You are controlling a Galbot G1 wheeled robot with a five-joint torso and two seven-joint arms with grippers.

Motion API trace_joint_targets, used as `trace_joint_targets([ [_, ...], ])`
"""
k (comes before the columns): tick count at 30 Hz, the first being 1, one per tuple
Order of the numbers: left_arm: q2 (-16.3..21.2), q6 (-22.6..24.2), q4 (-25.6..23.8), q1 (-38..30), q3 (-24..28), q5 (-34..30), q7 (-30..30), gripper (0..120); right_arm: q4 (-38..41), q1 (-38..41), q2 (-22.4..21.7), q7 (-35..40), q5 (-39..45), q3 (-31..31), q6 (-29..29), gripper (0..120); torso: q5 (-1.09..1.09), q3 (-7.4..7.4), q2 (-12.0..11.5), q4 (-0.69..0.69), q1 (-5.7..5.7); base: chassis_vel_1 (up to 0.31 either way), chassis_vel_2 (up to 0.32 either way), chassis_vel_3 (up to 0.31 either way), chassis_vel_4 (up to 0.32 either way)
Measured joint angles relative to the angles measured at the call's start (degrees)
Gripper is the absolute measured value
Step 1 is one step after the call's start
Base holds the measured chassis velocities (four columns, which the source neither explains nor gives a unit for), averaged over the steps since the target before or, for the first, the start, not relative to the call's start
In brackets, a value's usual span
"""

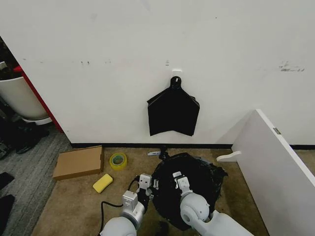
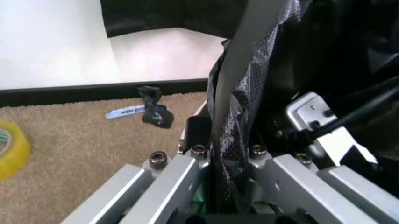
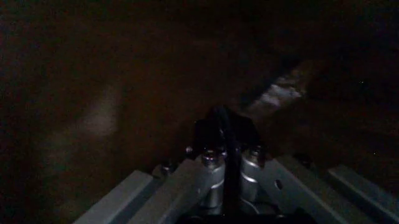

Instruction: Place the garbage bag over the trash bin.

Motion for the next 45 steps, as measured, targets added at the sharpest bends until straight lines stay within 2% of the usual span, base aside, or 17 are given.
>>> trace_joint_targets([
  [11,0.7,0.3,-1.3,0.2,-0.2,-2.3,0.5,0,-2.2,-1.1,-0.1,-1.5,-1.9,0.3,1.5,0,0.01,0.0,0.0,0.0,0.01,0.0,0.0,0.0,0.0],
  [17,0.1,0.8,0.1,-0.6,-0.5,-3.3,-0.7,0,3.9,-3.4,-1.7,-3.0,-1.9,1.9,1.8,0,0.01,0.0,0.0,0.0,0.01,0.0,0.0,0.0,0.0],
  [21,-0.9,2.1,0.9,-1.1,-1.0,-7.6,-3.6,0,8.6,-5.8,-3.2,-6.2,-2.3,3.6,2.0,0,0.01,0.0,0.0,0.0,0.01,0.0,0.0,0.0,0.0],
  [22,-1.4,2.6,1.2,-1.2,-1.5,-9.7,-5.0,0,11.1,-7.7,-4.1,-9.5,-3.2,5.1,2.9,0,0.01,0.0,0.0,0.0,0.01,0.0,0.0,0.0,0.0],
  [26,-2.7,3.3,1.7,-1.7,-3.7,-14.2,-7.6,0,17.8,-12.6,-7.6,-18.2,-5.3,9.2,6.9,13,0.0,0.0,0.0,-0.01,0.0,0.0,0.0,0.0,0.0],
  [28,-3.0,3.6,1.8,-1.8,-4.2,-15.3,-8.1,0,19.1,-13.4,-8.2,-19.0,-5.4,10.2,7.7,17,0.0,0.0,0.0,-0.01,0.0,0.0,0.0,0.0,0.0],
  [31,-3.8,4.4,2.0,-2.1,-7.1,-19.5,-10.5,0,23.5,-15.9,-8.9,-20.0,-5.4,15.4,11.1,31,0.0,0.0,0.0,0.0,0.0,0.0,0.0,0.0,0.0],
  [37,-4.6,5.8,1.9,-0.4,-12.3,-23.9,-14.1,0,27.6,-18.9,-6.8,-19.3,-7.4,20.5,15.1,51,0.02,0.0,0.0,0.02,0.0,0.0,0.0,0.0,0.0],
  [38,-4.6,6.1,1.9,-0.1,-12.5,-24.4,-14.8,0,28.1,-19.9,-6.2,-19.3,-8.6,21.2,16.0,56,0.02,0.0,0.0,0.05,0.0,0.0,0.0,0.0,0.0],
  [40,-4.8,7.3,2.4,-0.3,-12.9,-26.9,-16.7,0,28.9,-24.3,-3.8,-19.1,-13.0,23.8,19.7,67,0.0,0.0,0.0,0.01,0.0,0.0,0.0,0.0,0.0],
  [41,-4.8,7.3,2.4,-0.3,-12.9,-26.9,-16.7,0,28.9,-24.3,-3.8,-19.1,-13.0,23.8,19.7,67,0.0,0.0,0.0,0.01,0.0,0.0,0.0,0.0,0.0],
  [45,-5.9,8.2,3.7,-1.5,-13.0,-29.4,-17.9,0,29.1,-30.2,-1.4,-19.5,-17.4,27.7,25.6,82,0.0,0.0,0.0,-0.02,0.0,0.0,0.0,0.0,0.0],
])
